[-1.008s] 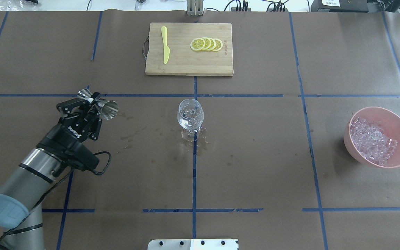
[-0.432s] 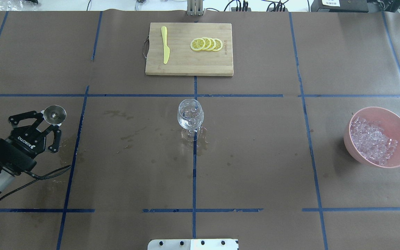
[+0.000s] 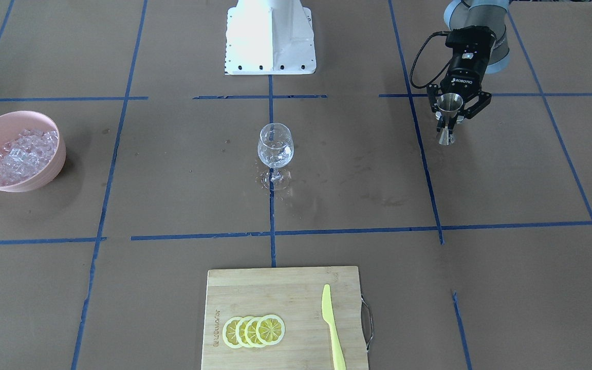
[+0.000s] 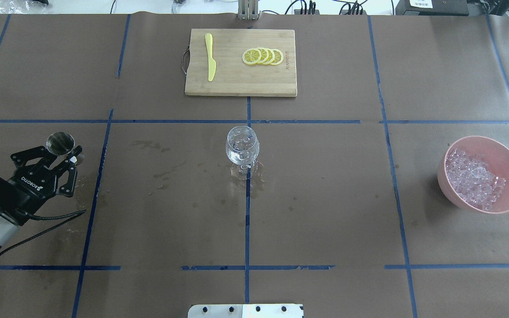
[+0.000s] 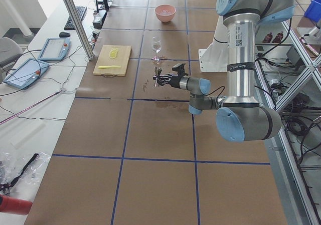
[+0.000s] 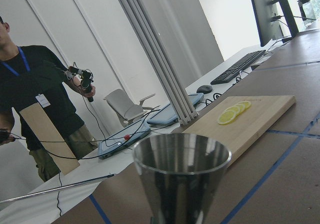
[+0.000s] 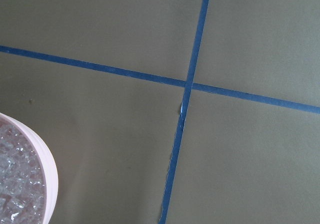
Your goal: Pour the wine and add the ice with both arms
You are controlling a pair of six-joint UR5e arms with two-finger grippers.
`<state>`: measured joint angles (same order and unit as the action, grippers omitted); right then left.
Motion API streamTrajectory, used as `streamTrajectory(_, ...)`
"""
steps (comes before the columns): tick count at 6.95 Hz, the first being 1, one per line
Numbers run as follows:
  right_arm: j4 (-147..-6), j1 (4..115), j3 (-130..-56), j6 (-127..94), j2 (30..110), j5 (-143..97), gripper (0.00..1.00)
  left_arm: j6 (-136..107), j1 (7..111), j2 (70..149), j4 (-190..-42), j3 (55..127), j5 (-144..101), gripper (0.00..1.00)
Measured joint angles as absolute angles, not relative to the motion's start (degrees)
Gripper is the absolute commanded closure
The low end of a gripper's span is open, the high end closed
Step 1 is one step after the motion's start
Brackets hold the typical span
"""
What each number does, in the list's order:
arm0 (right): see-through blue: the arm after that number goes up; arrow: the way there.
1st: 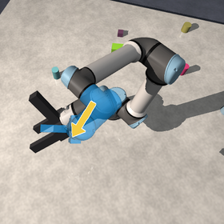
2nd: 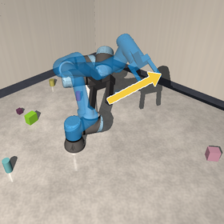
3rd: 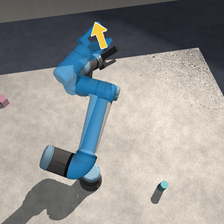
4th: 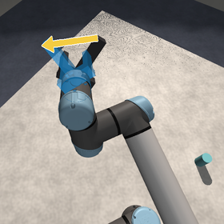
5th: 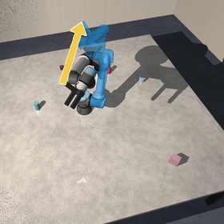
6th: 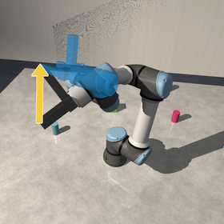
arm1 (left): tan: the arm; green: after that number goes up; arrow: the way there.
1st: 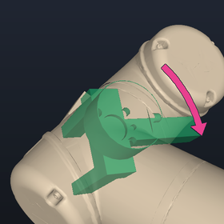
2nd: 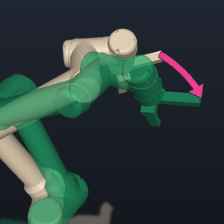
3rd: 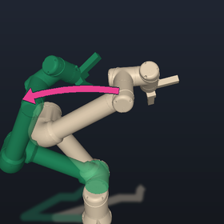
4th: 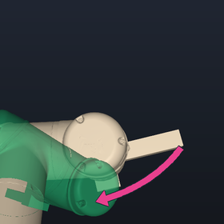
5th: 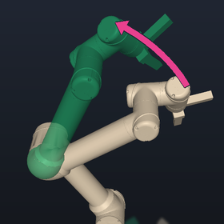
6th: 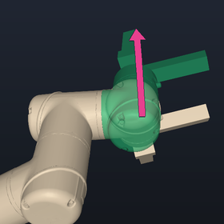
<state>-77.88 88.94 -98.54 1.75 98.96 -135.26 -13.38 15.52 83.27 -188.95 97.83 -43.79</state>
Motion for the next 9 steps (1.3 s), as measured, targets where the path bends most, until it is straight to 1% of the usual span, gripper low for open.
streamTrajectory(5,-77.9,88.9,-99.2,1.7,99.0,-135.3,0.00,-29.5,15.3,83.5,-189.1,89.4,-43.5,1.00)
streamTrajectory(9,-77.9,89.0,-99.6,1.7,99.1,-135.3,0.00,-35.8,14.1,83.8,-188.5,85.8,-39.9,1.00)
